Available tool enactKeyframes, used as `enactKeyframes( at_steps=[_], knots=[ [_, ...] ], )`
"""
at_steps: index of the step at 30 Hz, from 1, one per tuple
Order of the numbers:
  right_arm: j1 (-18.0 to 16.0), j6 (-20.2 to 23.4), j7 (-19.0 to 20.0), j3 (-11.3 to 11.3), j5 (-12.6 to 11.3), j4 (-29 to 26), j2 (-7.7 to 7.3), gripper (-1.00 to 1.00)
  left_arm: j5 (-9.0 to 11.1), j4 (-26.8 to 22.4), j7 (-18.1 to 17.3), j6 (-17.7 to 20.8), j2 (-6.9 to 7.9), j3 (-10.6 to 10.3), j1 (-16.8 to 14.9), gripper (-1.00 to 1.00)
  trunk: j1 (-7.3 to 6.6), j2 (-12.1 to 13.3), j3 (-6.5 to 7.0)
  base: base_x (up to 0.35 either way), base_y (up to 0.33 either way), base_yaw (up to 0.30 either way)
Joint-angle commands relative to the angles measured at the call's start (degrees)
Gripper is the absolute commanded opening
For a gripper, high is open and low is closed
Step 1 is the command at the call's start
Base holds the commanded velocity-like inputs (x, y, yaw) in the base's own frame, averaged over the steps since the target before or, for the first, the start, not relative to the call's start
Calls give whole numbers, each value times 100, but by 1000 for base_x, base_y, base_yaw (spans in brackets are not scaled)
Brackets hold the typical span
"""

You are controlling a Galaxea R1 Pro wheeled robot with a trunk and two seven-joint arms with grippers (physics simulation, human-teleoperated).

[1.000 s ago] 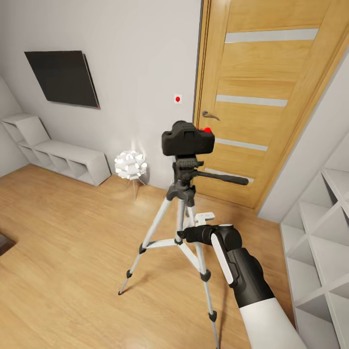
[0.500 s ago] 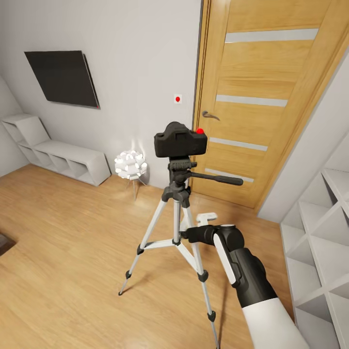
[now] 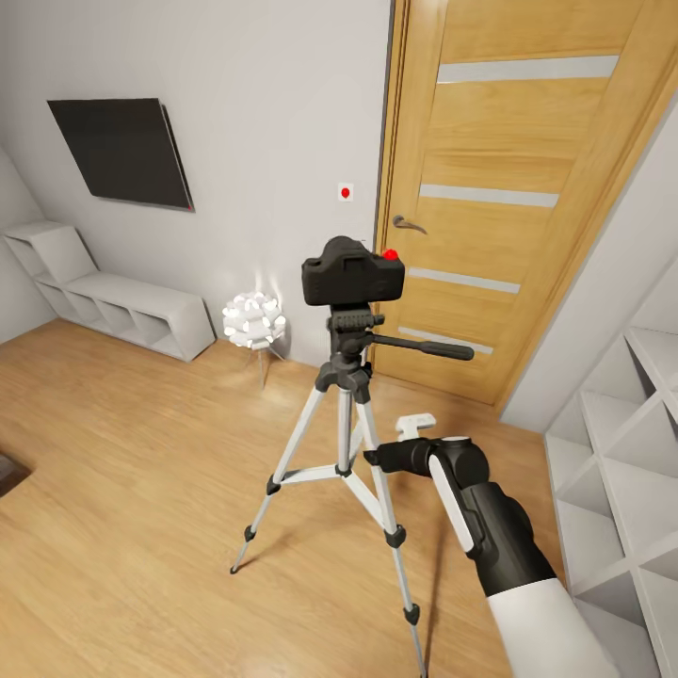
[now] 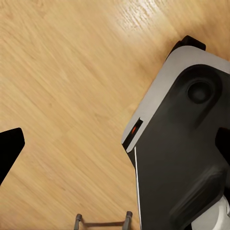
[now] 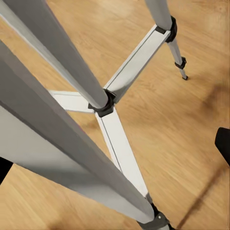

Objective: Attach the digital camera to the camera tripod in the bedroom.

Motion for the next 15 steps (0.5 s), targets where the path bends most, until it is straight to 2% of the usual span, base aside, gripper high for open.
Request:
enactKeyframes(
  at_steps=[1,10,15],
  knots=[
    [-5,27,-2,-1,10,-15,-26,100,29,-2,7,23,1,2,-4,100,3,-10,-10,0,0,0],
    [-5,69,36,8,-43,-186,-284,100,29,-5,7,23,8,3,-4,100,3,-10,-10,0,0,0],
    [1,93,197,16,-74,-422,-413,100,25,-5,7,24,9,4,-4,100,3,-10,-10,0,0,0]
  ],
)
